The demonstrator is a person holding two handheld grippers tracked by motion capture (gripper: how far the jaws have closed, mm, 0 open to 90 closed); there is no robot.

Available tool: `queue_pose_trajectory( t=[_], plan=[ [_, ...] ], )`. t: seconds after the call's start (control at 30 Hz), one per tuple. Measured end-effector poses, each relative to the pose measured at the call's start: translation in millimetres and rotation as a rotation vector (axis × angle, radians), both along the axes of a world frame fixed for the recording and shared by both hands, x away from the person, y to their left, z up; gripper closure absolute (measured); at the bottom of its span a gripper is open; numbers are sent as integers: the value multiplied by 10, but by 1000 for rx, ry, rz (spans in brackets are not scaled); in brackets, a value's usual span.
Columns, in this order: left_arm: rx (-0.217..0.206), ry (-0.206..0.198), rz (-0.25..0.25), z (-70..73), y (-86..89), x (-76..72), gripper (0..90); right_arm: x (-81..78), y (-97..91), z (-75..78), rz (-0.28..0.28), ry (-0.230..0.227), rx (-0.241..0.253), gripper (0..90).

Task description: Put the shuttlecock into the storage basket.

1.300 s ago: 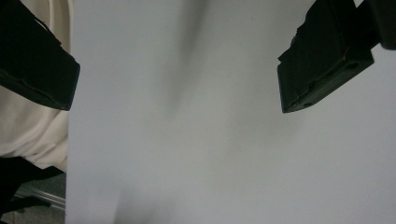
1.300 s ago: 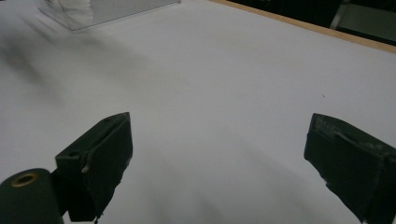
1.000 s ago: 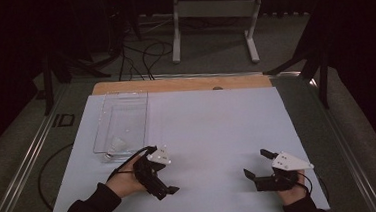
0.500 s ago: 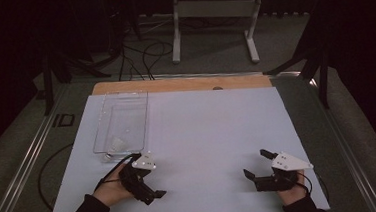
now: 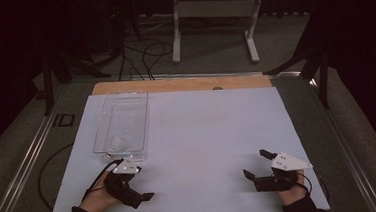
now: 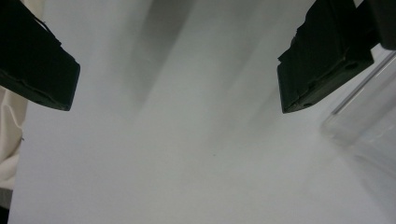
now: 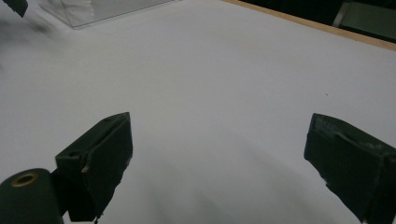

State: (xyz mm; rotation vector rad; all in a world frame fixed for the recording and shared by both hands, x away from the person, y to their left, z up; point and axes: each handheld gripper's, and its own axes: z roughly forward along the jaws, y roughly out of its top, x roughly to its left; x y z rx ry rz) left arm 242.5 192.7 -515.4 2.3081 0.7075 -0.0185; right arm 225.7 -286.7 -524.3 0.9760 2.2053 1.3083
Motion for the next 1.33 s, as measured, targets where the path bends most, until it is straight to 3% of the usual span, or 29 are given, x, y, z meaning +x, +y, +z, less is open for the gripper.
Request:
queue_pose_trajectory(
  t=[0.1,0.3,0.4,0.53,0.87,1.0,1.33],
  plan=[
    [-20,3,28,-17,81,-6,0,1,2,-3,0,1,-1,80],
    [-74,-57,92,-65,192,-34,0,2,4,-9,3,2,0,81],
    [-82,-67,119,-85,223,-37,0,1,5,-11,3,5,0,81],
    [-81,-82,130,-112,235,-51,0,1,1,-14,3,7,-2,80],
    [-135,-112,183,-182,248,-67,0,0,-1,-23,9,10,-6,80],
    [-148,-115,163,-214,255,-58,0,1,-6,-27,11,10,-3,81],
    [-152,-127,175,-222,257,-57,0,5,-3,-27,13,10,-1,81]
  ],
)
